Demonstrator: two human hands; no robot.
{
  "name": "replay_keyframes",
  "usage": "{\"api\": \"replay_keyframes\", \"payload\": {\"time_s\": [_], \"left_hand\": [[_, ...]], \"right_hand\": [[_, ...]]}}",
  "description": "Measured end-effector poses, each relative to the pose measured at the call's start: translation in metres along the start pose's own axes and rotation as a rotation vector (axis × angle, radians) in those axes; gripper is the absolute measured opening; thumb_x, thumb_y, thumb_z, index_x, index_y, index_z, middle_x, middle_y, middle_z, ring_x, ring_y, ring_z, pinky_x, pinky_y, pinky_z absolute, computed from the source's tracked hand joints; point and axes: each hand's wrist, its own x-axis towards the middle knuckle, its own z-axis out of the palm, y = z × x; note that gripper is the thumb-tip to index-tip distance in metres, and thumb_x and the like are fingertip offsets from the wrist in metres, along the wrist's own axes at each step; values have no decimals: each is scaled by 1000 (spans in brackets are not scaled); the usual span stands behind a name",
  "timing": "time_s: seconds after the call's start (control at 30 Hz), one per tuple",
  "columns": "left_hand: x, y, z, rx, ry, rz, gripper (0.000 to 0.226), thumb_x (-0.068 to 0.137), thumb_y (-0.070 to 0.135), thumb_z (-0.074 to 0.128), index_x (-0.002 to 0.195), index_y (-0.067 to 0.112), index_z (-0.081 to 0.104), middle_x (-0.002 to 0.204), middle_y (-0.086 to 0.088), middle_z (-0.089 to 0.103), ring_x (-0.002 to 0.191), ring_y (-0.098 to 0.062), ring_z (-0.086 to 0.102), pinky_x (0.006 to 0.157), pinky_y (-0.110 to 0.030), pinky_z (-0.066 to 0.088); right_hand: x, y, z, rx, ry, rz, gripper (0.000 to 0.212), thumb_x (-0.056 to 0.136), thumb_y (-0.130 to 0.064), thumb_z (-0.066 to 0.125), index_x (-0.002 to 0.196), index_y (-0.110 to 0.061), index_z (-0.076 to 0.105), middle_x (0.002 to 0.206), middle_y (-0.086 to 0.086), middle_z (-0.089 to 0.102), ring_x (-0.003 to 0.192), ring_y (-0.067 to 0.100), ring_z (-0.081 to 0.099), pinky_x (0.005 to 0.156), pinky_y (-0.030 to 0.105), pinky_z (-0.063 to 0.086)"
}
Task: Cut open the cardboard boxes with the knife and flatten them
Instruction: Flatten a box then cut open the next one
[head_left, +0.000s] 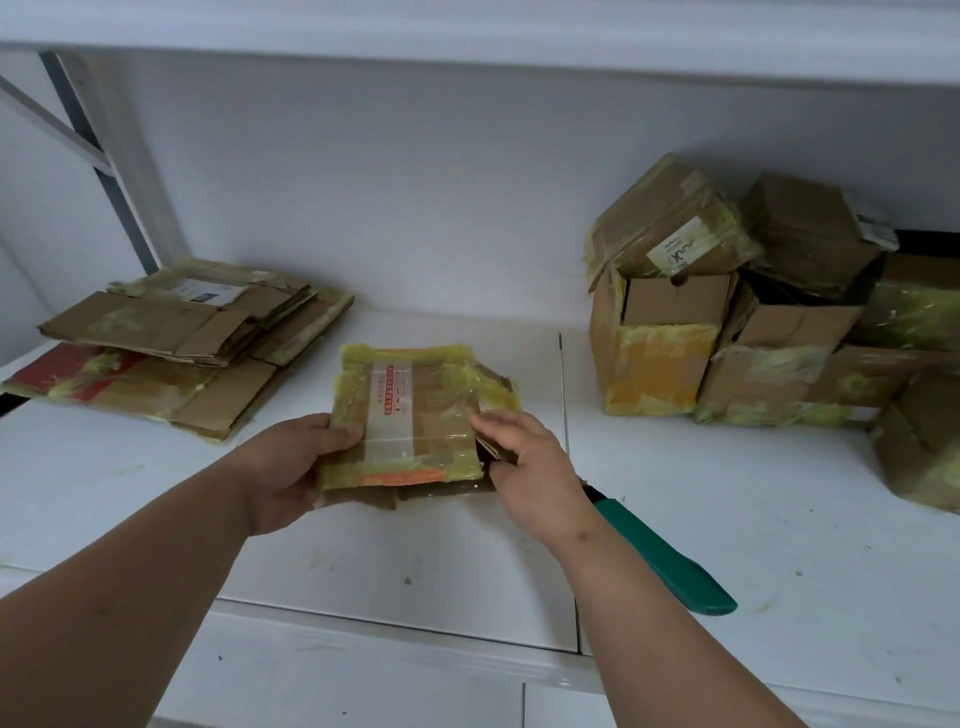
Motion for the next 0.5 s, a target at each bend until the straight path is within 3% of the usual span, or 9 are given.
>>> {"api": "replay_keyframes", "payload": {"time_s": [0.07, 0.13, 0.2, 0.3, 0.37, 0.43, 0.5], "left_hand": [[5, -4, -1, 10, -5, -17, 25, 98, 10, 52, 122, 6, 60, 110, -18, 71, 101, -39, 69, 88, -55, 55], [11, -10, -3, 251, 92, -23, 31, 97, 14, 57, 128, 14, 57, 108, -11, 72, 101, -33, 68, 92, -52, 54], [13, -14, -5, 512, 231, 13, 55, 93, 19, 65, 142, 24, 43, 117, -7, 66, 105, -28, 64, 93, -49, 53], [13, -12, -3, 986, 370, 167, 85, 89, 26, 67, 154, 37, 13, 144, -8, 40, 129, -31, 42, 101, -51, 46], [14, -13, 3, 1301, 366, 292, 74, 94, 28, 55, 154, 39, 12, 154, -3, 25, 140, -30, 24, 109, -51, 38], [20, -19, 9, 1481, 259, 393, 62, 97, 45, 31, 155, 33, 14, 161, -2, 14, 146, -27, 13, 117, -49, 26], [27, -29, 15, 1486, 145, 398, 83, 85, 71, 12, 157, 28, 10, 165, 0, 2, 150, -24, 2, 121, -49, 12]], "right_hand": [[0, -2, 0, -88, 1, -24, 56, 92, 4, 49, 133, -31, 61, 139, -23, 41, 138, 3, 29, 120, 21, 18], [-2, -2, 1, -199, -70, -34, 49, 92, -6, 53, 135, -29, 59, 150, -17, 38, 143, 7, 26, 122, 27, 16], [-5, 0, 7, -332, -193, -33, 52, 93, -20, 52, 144, -30, 50, 158, -14, 31, 148, 9, 20, 123, 32, 11], [-8, 8, 19, -424, -280, -14, 64, 88, -44, 42, 151, -35, 37, 162, -15, 23, 151, 9, 11, 124, 35, 7], [-4, 12, 24, -454, -233, -32, 54, 95, -45, 39, 149, -36, 41, 160, -15, 27, 150, 10, 15, 123, 36, 8], [2, 12, 24, -473, -154, -62, 41, 103, -37, 38, 142, -35, 51, 154, -13, 40, 145, 10, 29, 121, 38, 14], [7, 11, 22, -517, -88, -108, 38, 103, -32, 42, 139, -32, 54, 146, -9, 49, 135, 15, 42, 116, 38, 26]]}}
